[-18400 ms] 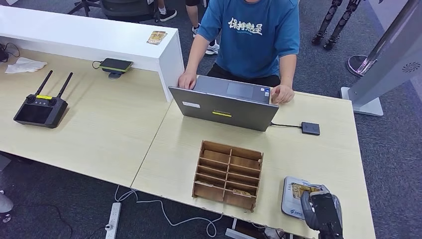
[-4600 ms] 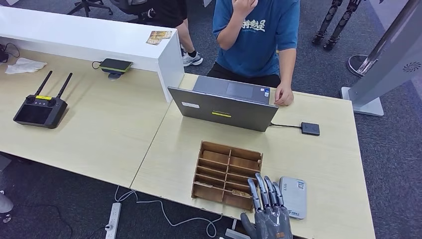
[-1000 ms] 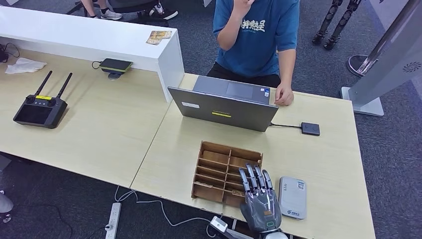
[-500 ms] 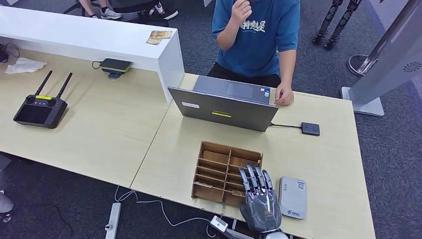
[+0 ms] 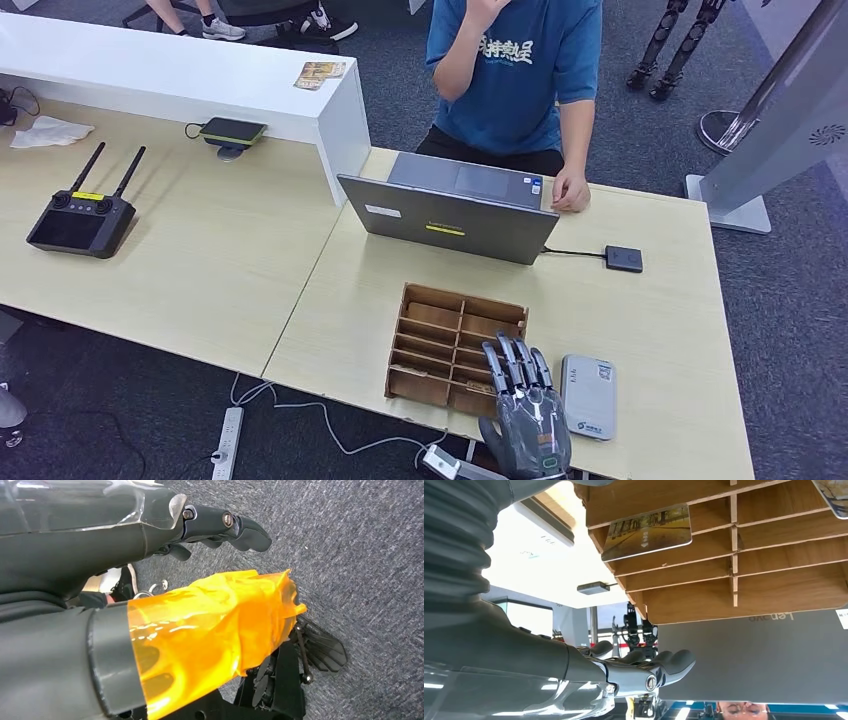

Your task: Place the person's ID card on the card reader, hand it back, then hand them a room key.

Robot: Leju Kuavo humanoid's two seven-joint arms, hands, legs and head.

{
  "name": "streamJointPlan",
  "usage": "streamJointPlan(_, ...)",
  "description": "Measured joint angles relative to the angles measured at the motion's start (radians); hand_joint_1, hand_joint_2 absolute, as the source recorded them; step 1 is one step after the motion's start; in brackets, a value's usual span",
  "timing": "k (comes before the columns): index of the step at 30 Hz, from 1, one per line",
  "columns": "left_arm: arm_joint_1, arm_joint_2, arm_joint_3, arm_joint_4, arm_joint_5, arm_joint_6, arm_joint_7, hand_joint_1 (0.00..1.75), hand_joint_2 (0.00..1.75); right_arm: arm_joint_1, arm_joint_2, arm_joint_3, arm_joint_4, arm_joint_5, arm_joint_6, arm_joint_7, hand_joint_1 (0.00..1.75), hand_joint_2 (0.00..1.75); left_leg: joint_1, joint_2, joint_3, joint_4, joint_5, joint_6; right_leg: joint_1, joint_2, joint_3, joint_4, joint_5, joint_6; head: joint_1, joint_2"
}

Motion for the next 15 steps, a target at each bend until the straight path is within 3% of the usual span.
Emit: streamJointPlan(15,0.001,-0.001,0.007,0.0,-0.002,-0.001,0.0,0.0,0.0,-0.006,-0.004,0.001,0.011,-0.013,0.018,-0.004,0.0,1.75,0.0,0.0,0.0,0.0,0.0,0.0,0.0,0.0,0.0,0.0,0.0,0.0,0.0,0.0)
